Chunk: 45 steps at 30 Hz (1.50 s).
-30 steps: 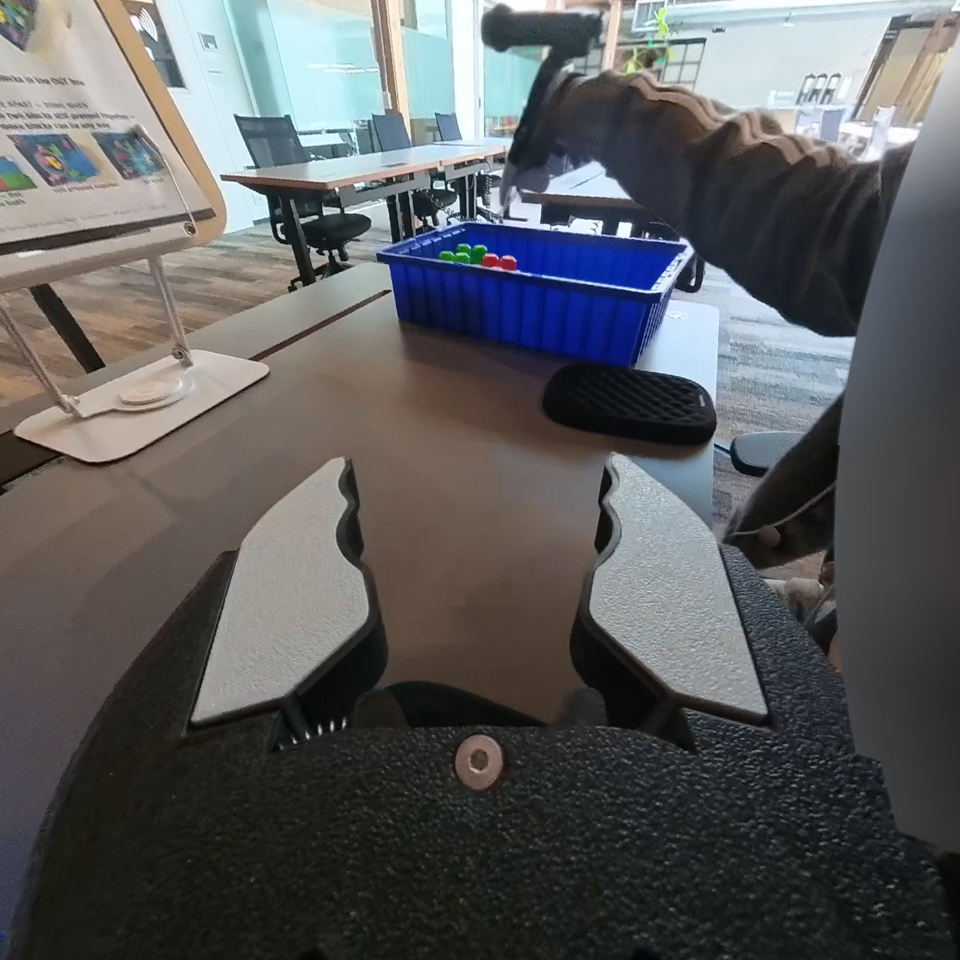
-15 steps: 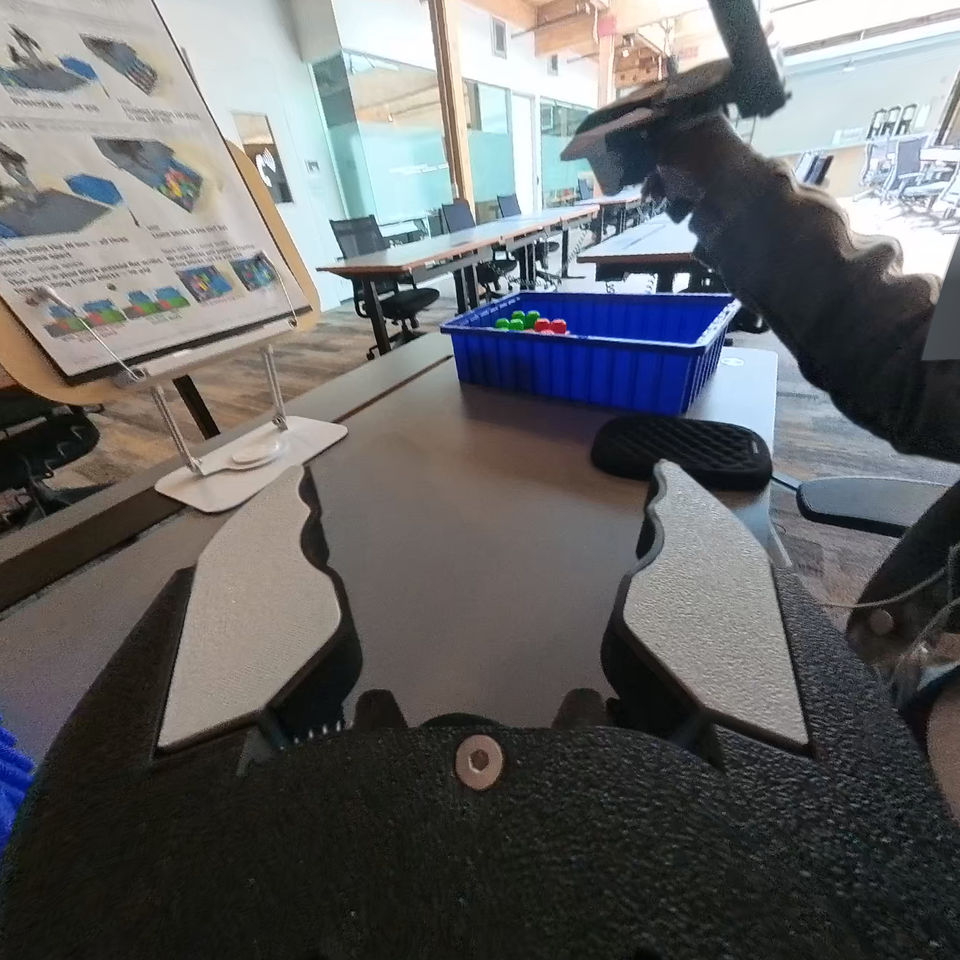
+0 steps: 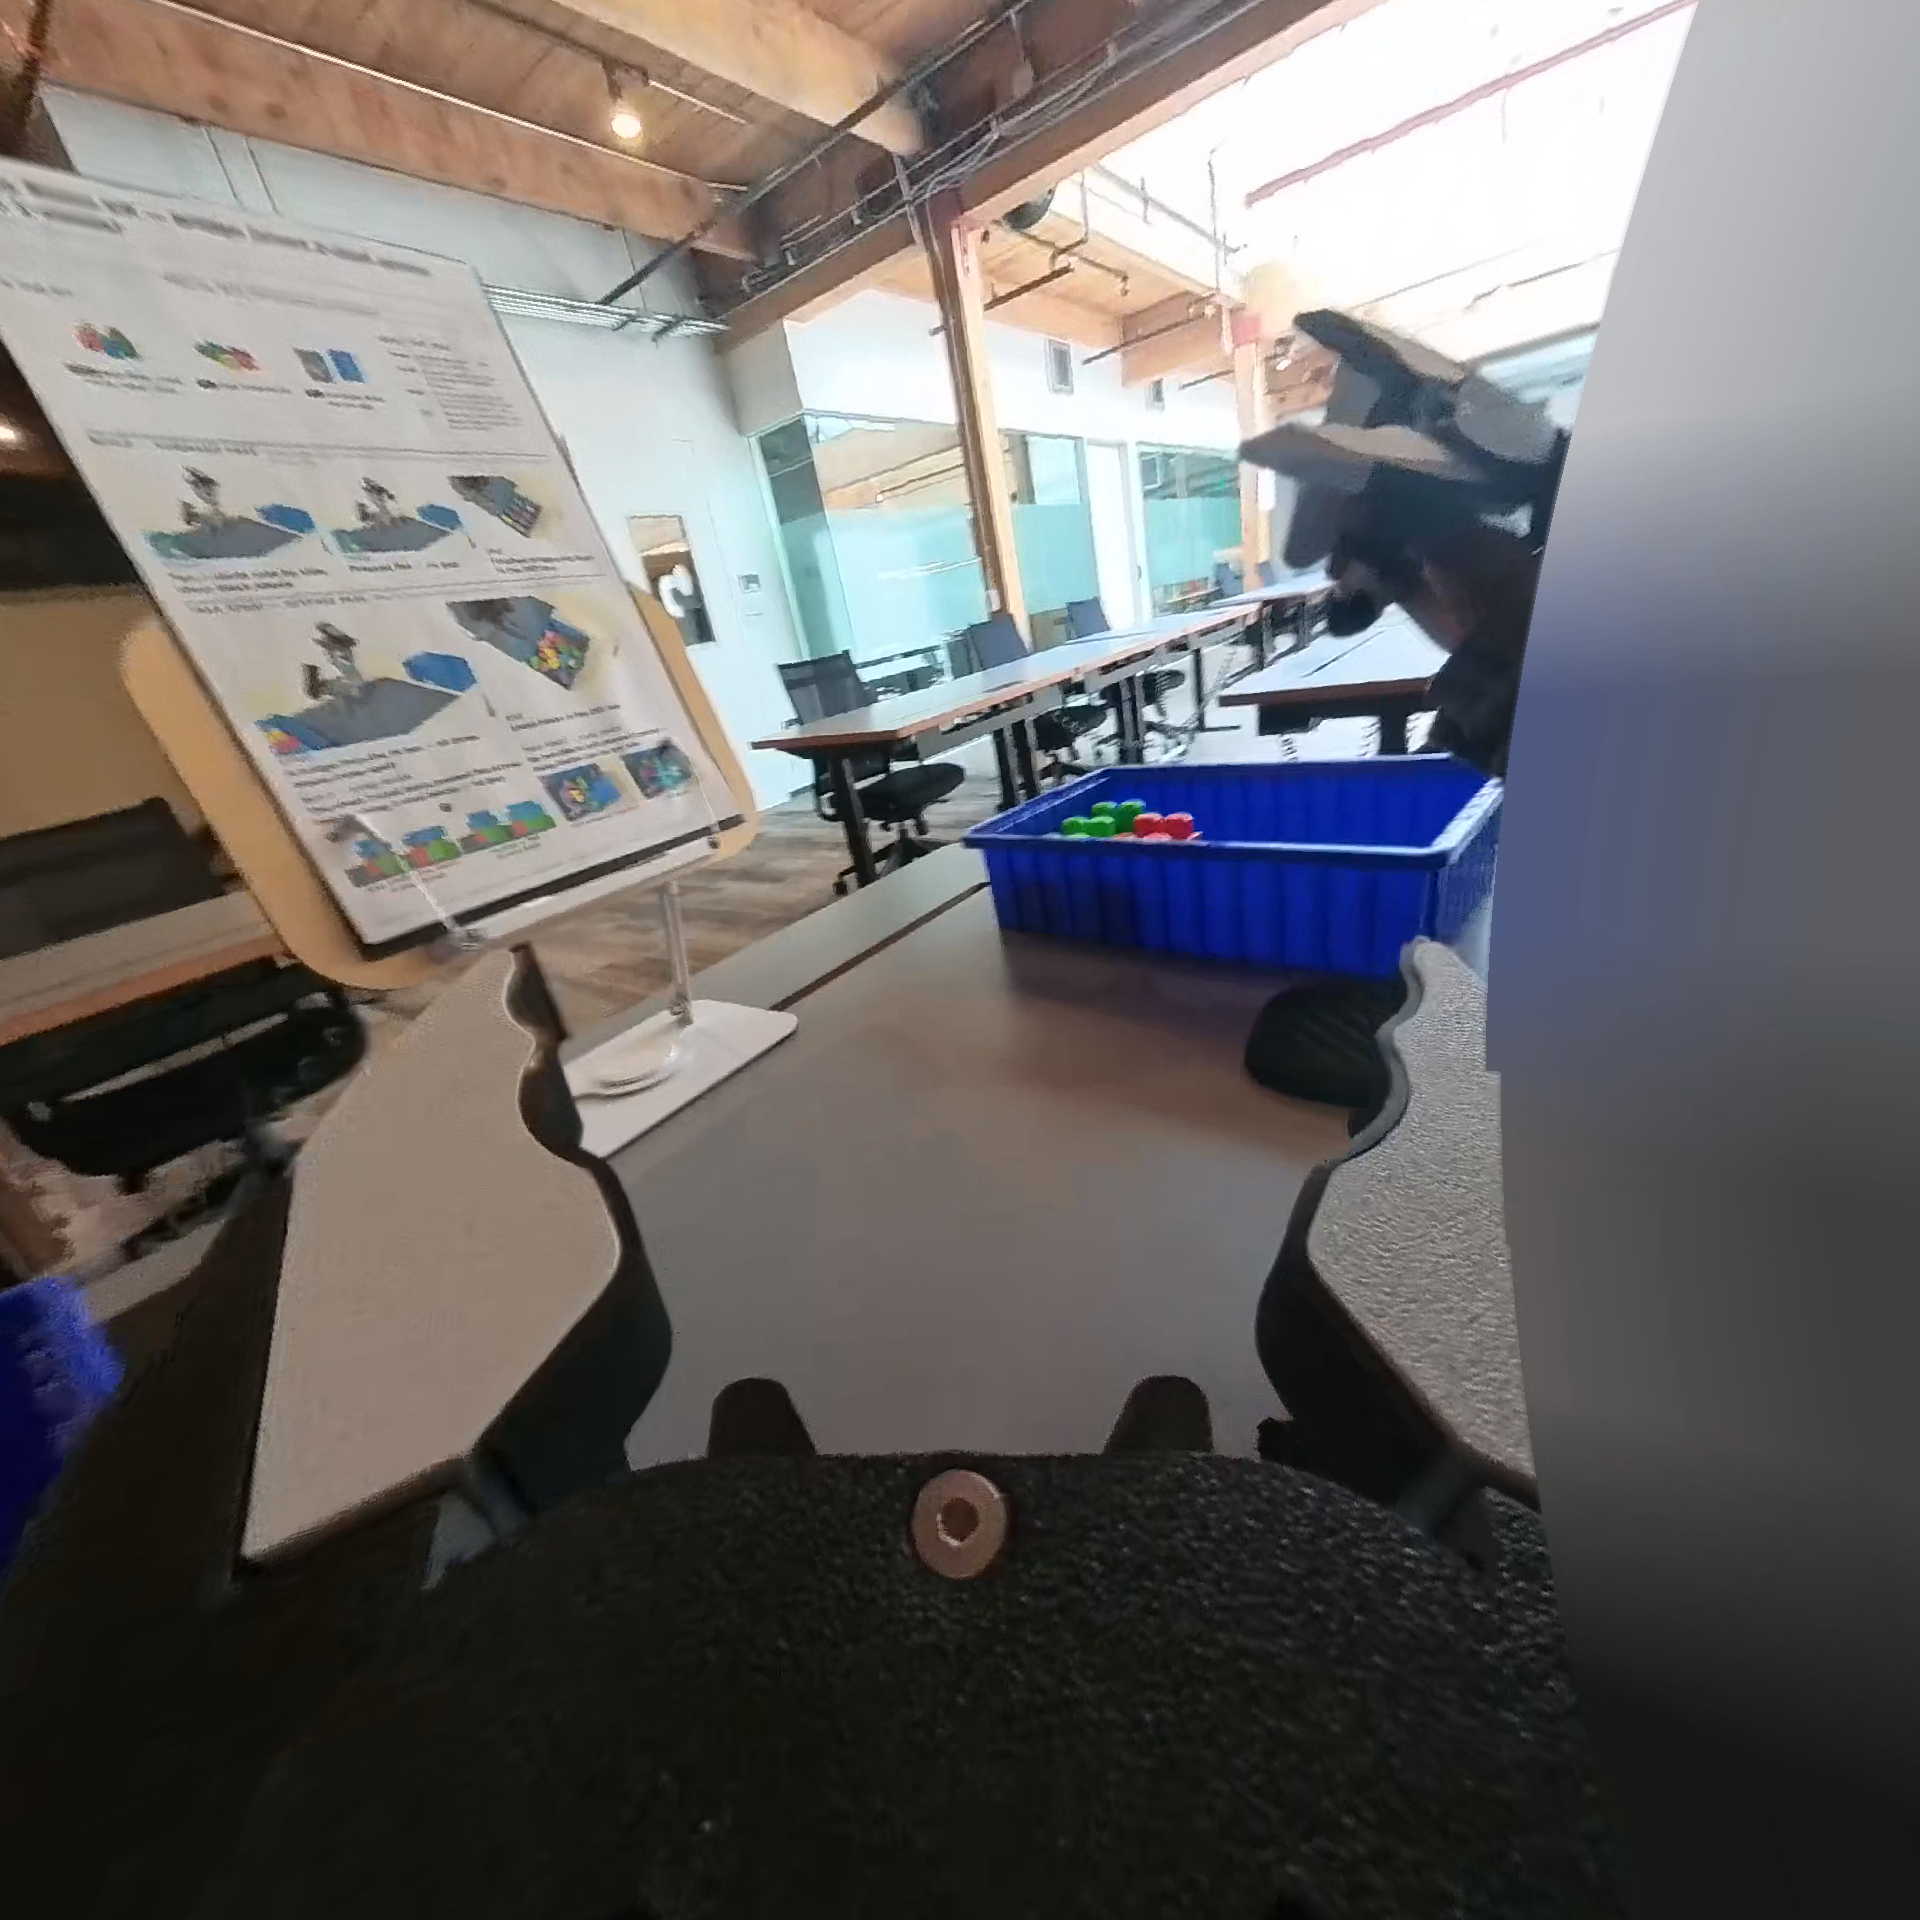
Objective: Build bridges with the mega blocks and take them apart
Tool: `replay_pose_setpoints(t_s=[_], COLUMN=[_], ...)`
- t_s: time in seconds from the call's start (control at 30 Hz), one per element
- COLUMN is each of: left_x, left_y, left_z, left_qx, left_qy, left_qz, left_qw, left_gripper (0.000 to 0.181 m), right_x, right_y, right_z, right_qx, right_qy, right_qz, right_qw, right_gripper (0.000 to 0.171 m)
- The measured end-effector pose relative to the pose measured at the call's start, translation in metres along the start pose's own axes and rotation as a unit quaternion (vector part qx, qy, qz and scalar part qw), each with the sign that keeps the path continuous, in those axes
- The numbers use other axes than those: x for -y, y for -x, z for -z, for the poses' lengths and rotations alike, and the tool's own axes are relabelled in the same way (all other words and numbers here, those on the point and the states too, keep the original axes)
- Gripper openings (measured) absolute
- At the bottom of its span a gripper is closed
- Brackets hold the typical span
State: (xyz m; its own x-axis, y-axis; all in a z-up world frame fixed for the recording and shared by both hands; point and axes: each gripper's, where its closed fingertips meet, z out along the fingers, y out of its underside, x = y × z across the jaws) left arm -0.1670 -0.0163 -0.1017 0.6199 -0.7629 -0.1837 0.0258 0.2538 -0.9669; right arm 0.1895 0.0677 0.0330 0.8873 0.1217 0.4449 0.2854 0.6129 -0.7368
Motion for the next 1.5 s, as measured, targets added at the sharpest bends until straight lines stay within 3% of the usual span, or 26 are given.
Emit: replay_pose_setpoints(t_s=[0.13, 0.27, 0.4, 0.43, 0.47, 0.5, 0.57, 0.67, 0.77, 0.83, 1.0, 1.07, 1.2, 1.5], left_x=[0.013, 0.031, 0.061, 0.064, 0.066, 0.068, 0.062, 0.024, -0.013, -0.042, -0.101, -0.123, -0.168, -0.221], left_y=[0.027, 0.067, 0.109, 0.119, 0.128, 0.136, 0.155, 0.181, 0.198, 0.209, 0.239, 0.246, 0.26, 0.264], left_z=[0.024, 0.065, 0.115, 0.128, 0.139, 0.149, 0.164, 0.175, 0.174, 0.174, 0.179, 0.18, 0.198, 0.208], left_qx=[0.066, 0.121, 0.202, 0.227, 0.249, 0.268, 0.31, 0.317, 0.288, 0.279, 0.282, 0.282, 0.293, 0.3], left_qy=[0.011, 0.022, -0.016, -0.016, -0.013, -0.009, 0.027, 0.148, 0.213, 0.275, 0.415, 0.453, 0.55, 0.594], left_qz=[-0.061, -0.084, -0.132, -0.139, -0.15, -0.167, -0.192, -0.142, -0.024, 0.052, 0.057, 0.097, 0.176, 0.315], left_qw=[0.996, 0.989, 0.97, 0.964, 0.957, 0.949, 0.931, 0.926, 0.933, 0.919, 0.863, 0.84, 0.762, 0.677], left_gripper=[0.133, 0.089, 0.027, 0.004, 0.0, 0.0, 0.0, 0.007, 0.058, 0.076, 0.08, 0.084, 0.09, 0.084], right_x=[0.01, 0.019, 0.017, 0.015, 0.013, 0.012, 0.011, 0.001, -0.009, -0.012, -0.012, -0.012, -0.01, -0.005], right_y=[0.022, 0.052, 0.083, 0.089, 0.094, 0.098, 0.105, 0.119, 0.124, 0.126, 0.127, 0.125, 0.121, 0.11], right_z=[0.004, 0.011, 0.02, 0.023, 0.026, 0.029, 0.032, 0.034, 0.034, 0.035, 0.038, 0.038, 0.036, 0.037], right_qx=[0.042, 0.088, 0.125, 0.131, 0.132, 0.133, 0.134, 0.163, 0.168, 0.174, 0.176, 0.17, 0.168, 0.148], right_qy=[-0.015, -0.04, -0.055, -0.056, -0.057, -0.063, -0.076, -0.067, -0.055, -0.05, -0.057, -0.059, -0.062, -0.065], right_qz=[-0.001, -0.011, 0.023, 0.038, 0.048, 0.052, 0.042, 0.009, 0.013, 0.013, 0.005, 0.002, -0.005, -0.006], right_qw=[0.999, 0.995, 0.99, 0.989, 0.988, 0.988, 0.987, 0.984, 0.984, 0.983, 0.983, 0.984, 0.984, 0.987], right_gripper=[0.135, 0.109, 0.067, 0.045, 0.016, 0.0, 0.0, 0.003, 0.009, 0.011, 0.011, 0.011, 0.011, 0.011])
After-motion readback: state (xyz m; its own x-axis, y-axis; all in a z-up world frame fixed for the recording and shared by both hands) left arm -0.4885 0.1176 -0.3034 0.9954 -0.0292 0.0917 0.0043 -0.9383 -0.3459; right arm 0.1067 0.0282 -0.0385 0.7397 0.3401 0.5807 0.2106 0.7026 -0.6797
